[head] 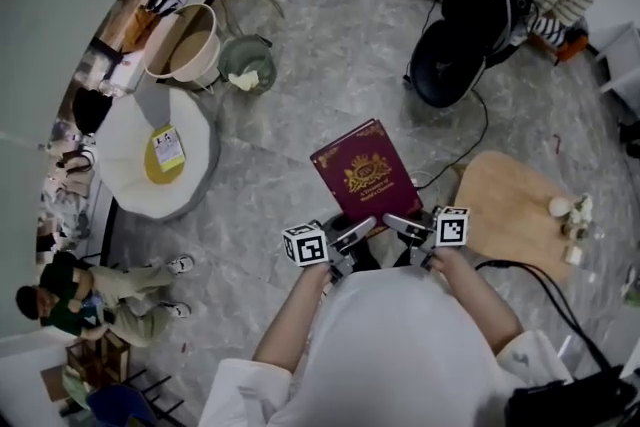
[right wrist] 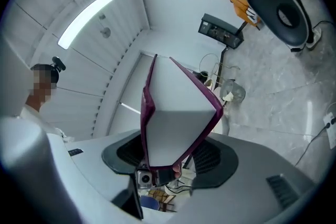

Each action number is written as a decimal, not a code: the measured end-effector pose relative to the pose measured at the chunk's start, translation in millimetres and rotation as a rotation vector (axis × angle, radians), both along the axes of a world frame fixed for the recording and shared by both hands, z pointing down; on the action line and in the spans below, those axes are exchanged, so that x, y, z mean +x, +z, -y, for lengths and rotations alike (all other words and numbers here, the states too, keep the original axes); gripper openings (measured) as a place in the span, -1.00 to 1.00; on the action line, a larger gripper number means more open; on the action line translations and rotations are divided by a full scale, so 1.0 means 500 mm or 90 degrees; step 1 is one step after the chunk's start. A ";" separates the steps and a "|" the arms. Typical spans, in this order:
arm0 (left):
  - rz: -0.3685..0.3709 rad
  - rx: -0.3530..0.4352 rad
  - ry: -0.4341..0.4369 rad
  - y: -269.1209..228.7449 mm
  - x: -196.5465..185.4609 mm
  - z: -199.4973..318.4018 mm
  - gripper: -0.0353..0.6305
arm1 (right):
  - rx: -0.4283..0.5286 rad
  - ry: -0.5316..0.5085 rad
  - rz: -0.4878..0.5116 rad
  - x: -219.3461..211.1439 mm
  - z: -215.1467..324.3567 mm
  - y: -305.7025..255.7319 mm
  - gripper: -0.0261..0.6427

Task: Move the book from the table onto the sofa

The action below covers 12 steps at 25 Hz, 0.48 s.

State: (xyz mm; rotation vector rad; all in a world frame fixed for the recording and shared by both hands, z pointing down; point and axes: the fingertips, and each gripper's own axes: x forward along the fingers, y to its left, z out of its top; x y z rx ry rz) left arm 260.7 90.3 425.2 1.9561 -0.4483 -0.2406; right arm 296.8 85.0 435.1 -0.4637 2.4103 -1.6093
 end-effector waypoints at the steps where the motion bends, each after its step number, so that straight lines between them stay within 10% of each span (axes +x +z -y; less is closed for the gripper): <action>1: -0.001 0.002 -0.013 -0.006 -0.026 0.005 -0.22 | 0.004 -0.013 -0.001 -0.027 0.007 -0.006 -0.11; 12: 0.006 0.037 -0.156 -0.035 -0.243 0.038 -0.22 | 0.036 -0.168 0.003 -0.248 0.056 -0.036 -0.11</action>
